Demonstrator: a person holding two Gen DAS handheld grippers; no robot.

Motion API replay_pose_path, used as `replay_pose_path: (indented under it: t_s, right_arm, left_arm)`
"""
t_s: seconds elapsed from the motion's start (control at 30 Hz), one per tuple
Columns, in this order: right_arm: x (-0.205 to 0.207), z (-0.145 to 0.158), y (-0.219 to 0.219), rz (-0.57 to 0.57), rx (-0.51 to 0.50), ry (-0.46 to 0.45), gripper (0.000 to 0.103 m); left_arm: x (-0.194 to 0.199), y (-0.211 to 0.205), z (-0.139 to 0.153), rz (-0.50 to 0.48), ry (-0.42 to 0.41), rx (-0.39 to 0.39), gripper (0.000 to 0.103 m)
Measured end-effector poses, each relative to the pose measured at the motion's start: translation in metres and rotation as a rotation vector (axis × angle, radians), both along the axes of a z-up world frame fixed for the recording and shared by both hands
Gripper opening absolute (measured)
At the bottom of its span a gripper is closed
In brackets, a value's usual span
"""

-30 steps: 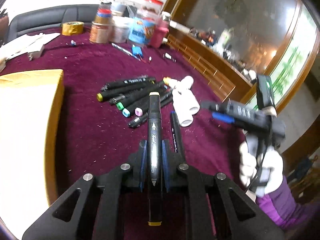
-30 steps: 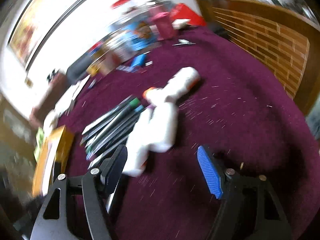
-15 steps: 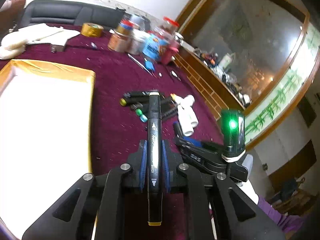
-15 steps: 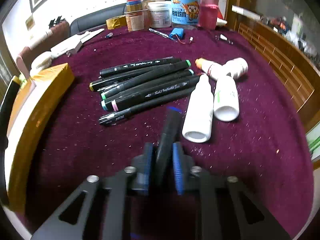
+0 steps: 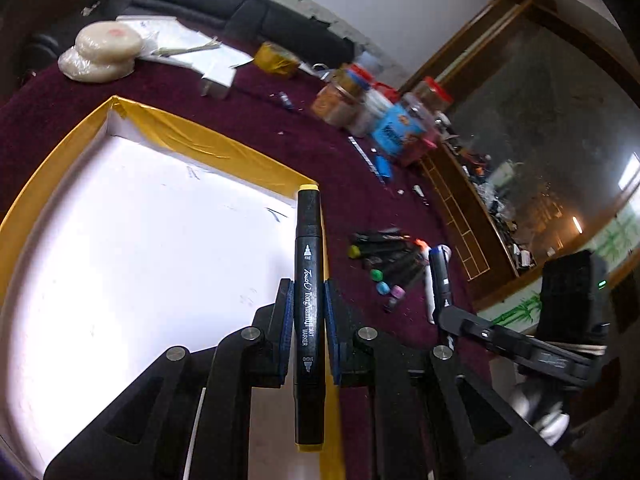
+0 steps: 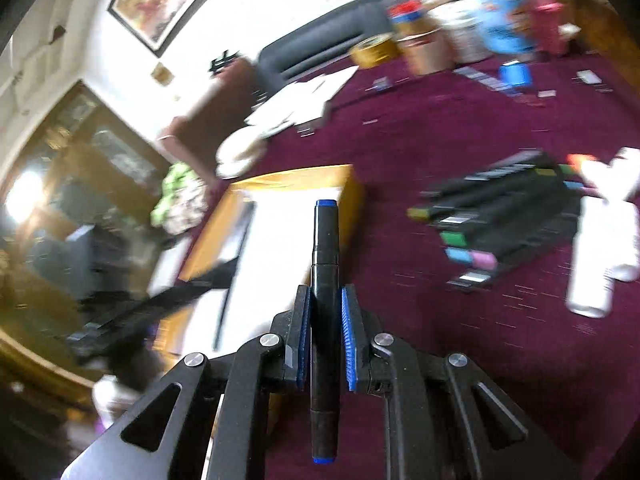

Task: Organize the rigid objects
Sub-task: 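Lower the held markers into the white tray while both grippers open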

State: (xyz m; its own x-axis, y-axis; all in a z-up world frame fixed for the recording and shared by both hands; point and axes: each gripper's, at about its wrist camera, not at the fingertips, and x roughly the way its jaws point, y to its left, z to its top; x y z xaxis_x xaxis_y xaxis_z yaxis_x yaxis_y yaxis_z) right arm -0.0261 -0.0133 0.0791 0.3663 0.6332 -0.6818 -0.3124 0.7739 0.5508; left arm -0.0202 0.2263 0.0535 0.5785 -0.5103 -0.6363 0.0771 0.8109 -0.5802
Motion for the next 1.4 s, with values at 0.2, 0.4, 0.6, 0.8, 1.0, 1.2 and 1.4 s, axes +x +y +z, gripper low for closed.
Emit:
replay_pose_path:
  t_s: [0.2,0.4,0.6,0.8,1.0,1.2,1.4]
  right_arm:
    - [0.040,-0.017,0.062,0.053,0.059,0.127,0.013]
    - [0.071,-0.047,0.085,-0.018,-0.043,0.178,0.013]
    - [0.081,-0.046,0.083,-0.056,-0.150,0.146,0.016]
    - [0.058,-0.005,0.058,-0.084,-0.202,-0.013,0.031]
    - [0.036,0.030,0.008,-0.168,-0.233,-0.160,0.032]
    - [-0.005,0.058,-0.060,-0.387,-0.317,-0.424,0.095]
    - [0.017,0.026,-0.164,-0.581,-0.314,-0.267,0.097]
  left_arm:
    - [0.031,0.005,-0.019,0.016,0.068,-0.001,0.012]
    - [0.052,0.008,-0.035,0.036,0.101,0.020,0.012]
    - [0.055,0.015,-0.044,0.085,0.104,0.042,0.019]
    - [0.040,0.052,-0.054,0.203,0.116,-0.004,0.024]
    - [0.006,0.110,-0.055,0.427,0.096,-0.020,0.024]
    - [-0.007,0.115,-0.048,0.474,0.079,0.013,0.024]
    - [-0.024,0.054,0.020,0.337,-0.119,0.099,0.058]
